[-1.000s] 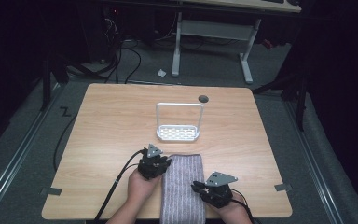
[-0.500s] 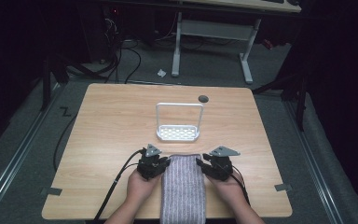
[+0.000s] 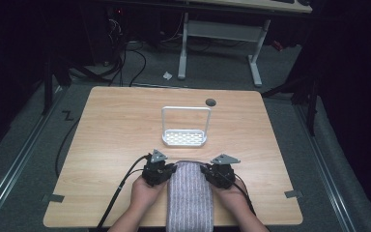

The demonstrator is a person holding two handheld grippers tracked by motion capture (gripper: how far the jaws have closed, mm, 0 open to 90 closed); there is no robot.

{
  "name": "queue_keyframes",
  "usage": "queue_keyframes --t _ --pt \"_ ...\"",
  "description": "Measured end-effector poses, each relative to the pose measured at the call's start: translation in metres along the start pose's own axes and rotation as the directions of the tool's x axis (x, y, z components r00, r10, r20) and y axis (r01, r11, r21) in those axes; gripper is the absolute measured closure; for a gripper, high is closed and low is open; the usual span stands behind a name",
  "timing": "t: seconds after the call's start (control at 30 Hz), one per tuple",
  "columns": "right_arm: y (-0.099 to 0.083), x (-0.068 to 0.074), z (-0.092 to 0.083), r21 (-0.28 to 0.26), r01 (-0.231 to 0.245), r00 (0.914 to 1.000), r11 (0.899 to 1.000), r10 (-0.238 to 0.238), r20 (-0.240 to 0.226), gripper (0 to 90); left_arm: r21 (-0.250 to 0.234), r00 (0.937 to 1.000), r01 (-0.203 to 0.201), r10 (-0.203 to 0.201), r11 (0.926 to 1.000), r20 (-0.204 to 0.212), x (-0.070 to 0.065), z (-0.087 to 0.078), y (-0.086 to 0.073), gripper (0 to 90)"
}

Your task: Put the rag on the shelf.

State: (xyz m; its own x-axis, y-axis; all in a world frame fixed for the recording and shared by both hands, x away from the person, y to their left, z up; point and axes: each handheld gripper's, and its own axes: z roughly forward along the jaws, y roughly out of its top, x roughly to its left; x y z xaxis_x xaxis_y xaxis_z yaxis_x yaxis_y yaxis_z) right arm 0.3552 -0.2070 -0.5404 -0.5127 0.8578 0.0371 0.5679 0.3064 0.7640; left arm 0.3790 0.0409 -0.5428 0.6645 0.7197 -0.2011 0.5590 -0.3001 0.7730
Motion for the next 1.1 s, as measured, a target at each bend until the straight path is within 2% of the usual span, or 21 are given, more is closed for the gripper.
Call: queue_keyframes --t 0.2,0.33,0.43,0.5,0.53,0.57,0.63,0.67,0.7,0.73,0.83,0.9,0.93,0.97,1.0,1.07,1.1 --pt "0.0 0.001 0.0 -0.002 0.018 0.9997 1.0 -0.018 -0.015 83.9 -0.012 0.9997 -0.019 0.019 0.9997 -0.013 -0.003 -0.004 -0.003 81.6" --pt "0.002 0.0 -0.005 -0.042 0.014 0.9996 0.999 -0.015 -0.023 84.3 -0.049 0.9999 -0.014 0.013 0.9987 -0.009 -0.003 -0.008 -0.004 81.5" --pt "0.002 0.005 -0.011 -0.087 0.026 0.9996 0.996 -0.027 -0.003 84.2 -0.089 0.9996 -0.021 0.02 0.9958 -0.019 -0.007 -0.012 -0.006 81.6" --pt "-0.002 0.012 -0.017 -0.142 0.052 0.9982 0.988 -0.048 0.037 84.2 -0.116 0.9993 -0.029 0.026 0.9928 -0.029 -0.01 -0.014 -0.007 81.5" --pt "-0.002 0.012 -0.017 -0.142 0.052 0.9982 0.988 -0.048 0.037 84.2 -0.133 0.9989 -0.033 0.028 0.9906 -0.038 -0.013 -0.015 -0.008 81.5" --pt "-0.003 0.014 -0.018 -0.162 0.058 0.9972 0.985 -0.05 0.056 84.2 -0.147 0.9981 -0.042 0.035 0.9883 -0.051 -0.015 -0.016 -0.009 81.5" --pt "-0.004 0.017 -0.022 -0.199 0.062 0.9953 0.978 -0.046 0.086 84.1 -0.189 0.9955 -0.059 0.043 0.9802 -0.084 -0.023 -0.018 -0.011 81.3" --pt "-0.005 0.019 -0.025 -0.232 0.062 0.9937 0.971 -0.038 0.106 84.2 -0.201 0.9946 -0.064 0.046 0.9774 -0.093 -0.025 -0.019 -0.011 81.3" --pt "-0.005 0.019 -0.025 -0.232 0.062 0.9937 0.971 -0.038 0.106 84.2 -0.22 0.9936 -0.07 0.049 0.973 -0.102 -0.028 -0.021 -0.011 81.3" --pt "-0.005 0.02 -0.027 -0.247 0.067 0.9927 0.967 -0.039 0.114 84.2 -0.237 0.9921 -0.079 0.053 0.9682 -0.114 -0.031 -0.022 -0.012 81.3" --pt "-0.003 0.024 -0.035 -0.3 0.078 0.9904 0.951 -0.039 0.133 84.2 -0.291 0.9859 -0.119 0.078 0.9493 -0.148 -0.04 -0.03 -0.011 81.2" --pt "-0.002 0.026 -0.04 -0.328 0.083 0.9896 0.941 -0.039 0.138 84.2 -0.318 0.9859 -0.125 0.082 0.9398 -0.146 -0.044 -0.034 -0.009 81.3" --pt "-0.001 0.028 -0.044 -0.351 0.09 0.9893 0.932 -0.044 0.139 84.2 -0.323 0.9865 -0.125 0.083 0.9381 -0.141 -0.045 -0.035 -0.008 81.2" --pt "-0.001 0.028 -0.044 -0.351 0.09 0.9893 0.932 -0.044 0.139 84.2 -0.332 0.9867 -0.126 0.084 0.9348 -0.139 -0.046 -0.037 -0.007 81.2" --pt "0.0 0.029 -0.046 -0.359 0.093 0.9891 0.929 -0.045 0.14 84.2 -0.345 0.9858 -0.135 0.091 0.9287 -0.141 -0.048 -0.039 -0.005 81.2" --pt "0.002 0.031 -0.05 -0.376 0.101 0.9883 0.921 -0.05 0.144 84.2 -0.359 0.9852 -0.14 0.094 0.9228 -0.143 -0.051 -0.043 -0.004 81.2" --pt "0.004 0.032 -0.054 -0.397 0.105 0.9875 0.912 -0.049 0.149 84.3 -0.373 0.9851 -0.142 0.093 0.9171 -0.144 -0.052 -0.045 -0.003 81.2"
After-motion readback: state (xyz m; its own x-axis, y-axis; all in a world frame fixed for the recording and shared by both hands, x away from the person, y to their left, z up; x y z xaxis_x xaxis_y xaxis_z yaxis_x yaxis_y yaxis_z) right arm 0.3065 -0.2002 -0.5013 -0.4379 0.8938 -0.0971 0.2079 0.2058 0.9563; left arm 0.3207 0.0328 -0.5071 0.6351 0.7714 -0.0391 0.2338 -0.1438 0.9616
